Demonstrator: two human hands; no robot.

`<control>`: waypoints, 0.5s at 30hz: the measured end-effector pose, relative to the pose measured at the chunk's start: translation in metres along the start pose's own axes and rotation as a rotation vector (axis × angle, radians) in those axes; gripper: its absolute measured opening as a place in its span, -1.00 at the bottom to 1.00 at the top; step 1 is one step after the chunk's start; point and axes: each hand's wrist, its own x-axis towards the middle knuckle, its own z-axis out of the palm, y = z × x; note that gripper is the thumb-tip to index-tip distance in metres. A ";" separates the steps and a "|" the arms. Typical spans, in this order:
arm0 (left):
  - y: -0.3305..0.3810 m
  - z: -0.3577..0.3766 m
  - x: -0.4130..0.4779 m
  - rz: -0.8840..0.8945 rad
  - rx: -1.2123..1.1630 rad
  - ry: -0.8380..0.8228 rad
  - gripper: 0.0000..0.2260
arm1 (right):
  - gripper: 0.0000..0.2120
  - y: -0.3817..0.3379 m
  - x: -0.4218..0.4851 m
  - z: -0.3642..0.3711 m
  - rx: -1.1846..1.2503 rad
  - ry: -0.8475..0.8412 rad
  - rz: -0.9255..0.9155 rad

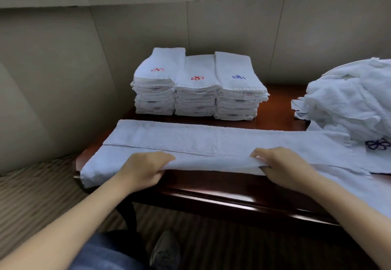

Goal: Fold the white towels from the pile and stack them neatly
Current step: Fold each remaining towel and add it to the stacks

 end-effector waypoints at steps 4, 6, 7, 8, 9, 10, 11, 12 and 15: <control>-0.057 -0.032 -0.001 -0.622 0.042 -0.194 -0.70 | -0.89 0.020 0.025 -0.017 0.055 0.091 0.136; -0.088 -0.052 -0.008 -0.814 -0.051 -0.138 -0.74 | -0.91 0.026 0.041 -0.020 0.065 0.148 0.186; -0.102 -0.057 -0.012 -0.865 -0.154 -0.063 -0.73 | -0.91 0.028 0.050 -0.021 0.055 0.181 0.213; -0.112 -0.060 -0.015 -0.894 -0.273 0.019 -0.73 | -0.89 0.029 0.060 -0.021 0.032 0.216 0.244; -0.120 -0.060 -0.017 -0.917 -0.395 0.109 -0.74 | -0.86 0.030 0.069 -0.020 0.002 0.241 0.273; -0.125 -0.056 -0.015 -0.944 -0.507 0.202 -0.75 | -0.84 0.031 0.077 -0.016 -0.028 0.248 0.301; -0.130 -0.050 -0.011 -0.976 -0.610 0.285 -0.76 | -0.81 0.032 0.084 -0.011 -0.053 0.235 0.325; -0.134 -0.041 -0.006 -1.013 -0.703 0.346 -0.78 | -0.80 0.034 0.089 -0.005 -0.083 0.198 0.338; -0.145 -0.007 0.017 -1.189 -0.761 0.373 -0.91 | -0.76 0.042 0.102 0.019 -0.223 0.082 0.301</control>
